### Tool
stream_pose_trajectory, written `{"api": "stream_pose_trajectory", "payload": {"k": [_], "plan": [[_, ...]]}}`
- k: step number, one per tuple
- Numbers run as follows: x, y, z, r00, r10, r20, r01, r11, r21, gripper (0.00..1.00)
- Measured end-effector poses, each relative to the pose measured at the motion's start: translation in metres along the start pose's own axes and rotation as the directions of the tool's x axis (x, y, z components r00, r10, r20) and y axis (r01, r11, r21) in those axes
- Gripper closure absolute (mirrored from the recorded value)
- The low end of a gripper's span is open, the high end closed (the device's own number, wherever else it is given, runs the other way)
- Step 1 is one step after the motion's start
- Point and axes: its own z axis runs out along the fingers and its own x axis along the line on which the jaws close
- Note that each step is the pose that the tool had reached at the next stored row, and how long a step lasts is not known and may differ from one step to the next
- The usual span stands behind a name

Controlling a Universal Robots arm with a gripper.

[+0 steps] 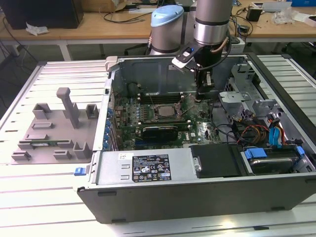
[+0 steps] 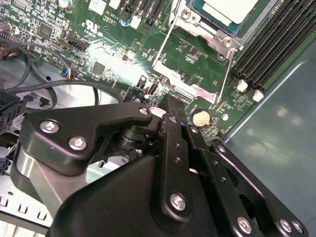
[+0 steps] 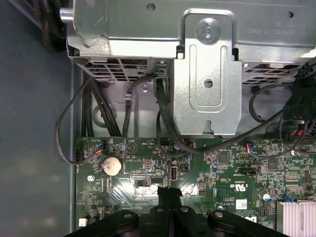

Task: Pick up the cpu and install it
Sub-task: 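Close the cpu cover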

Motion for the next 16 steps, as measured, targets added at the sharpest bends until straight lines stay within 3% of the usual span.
{"api": "stream_pose_trajectory", "payload": {"k": [9, 16], "plan": [[0.0001, -0.0041, 0.0001, 1.0000, 0.000, -0.0019, 0.000, 1.0000, 0.0001, 0.89], [0.0006, -0.0133, -0.0001, 1.0000, 0.000, -0.0022, 0.000, 1.0000, -0.0014, 0.89]]}}
